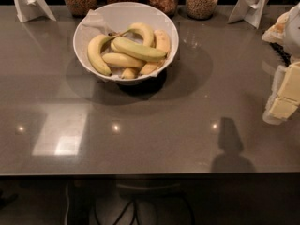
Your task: Pick banana from white bowl
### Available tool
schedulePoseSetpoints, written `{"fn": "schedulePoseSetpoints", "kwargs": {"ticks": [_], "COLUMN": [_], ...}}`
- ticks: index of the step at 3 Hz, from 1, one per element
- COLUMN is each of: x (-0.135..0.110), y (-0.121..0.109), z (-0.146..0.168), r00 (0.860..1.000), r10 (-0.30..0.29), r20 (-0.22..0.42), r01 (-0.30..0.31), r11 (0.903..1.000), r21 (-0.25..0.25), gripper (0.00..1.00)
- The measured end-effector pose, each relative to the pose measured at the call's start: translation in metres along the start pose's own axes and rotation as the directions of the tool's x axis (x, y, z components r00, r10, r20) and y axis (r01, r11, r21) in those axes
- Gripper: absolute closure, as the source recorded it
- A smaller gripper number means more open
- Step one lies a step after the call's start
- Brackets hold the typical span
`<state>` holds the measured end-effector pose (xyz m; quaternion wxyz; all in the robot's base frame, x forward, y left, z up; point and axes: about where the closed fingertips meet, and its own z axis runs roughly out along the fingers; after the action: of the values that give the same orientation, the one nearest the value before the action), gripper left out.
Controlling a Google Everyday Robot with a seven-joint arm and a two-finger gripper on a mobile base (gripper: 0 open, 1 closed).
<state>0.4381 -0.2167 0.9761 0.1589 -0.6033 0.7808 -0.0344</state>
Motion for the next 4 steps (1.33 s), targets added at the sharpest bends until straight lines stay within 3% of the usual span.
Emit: {"fn": "schedulePoseSetpoints", "kwargs": {"ticks": [1,2,3,4], "x": [0.0,-0.019,-0.045,-0.083], "y": [0.0,-0.006,-0.021,-0.04], "z": [0.0,0.006,0.02,0.036], "r00": [1.0,0.999,0.993,0.979], "r10": [0.0,-0.014,-0.016,-0.027], "r20": [0.0,0.049,0.113,0.202], "r01": [0.0,0.013,0.011,0.014], "r11": [1.0,0.9998,0.999,0.9975], "r21": [0.0,0.011,0.043,0.07], "gripper": [0.0,0.0,0.0,0.0]}}
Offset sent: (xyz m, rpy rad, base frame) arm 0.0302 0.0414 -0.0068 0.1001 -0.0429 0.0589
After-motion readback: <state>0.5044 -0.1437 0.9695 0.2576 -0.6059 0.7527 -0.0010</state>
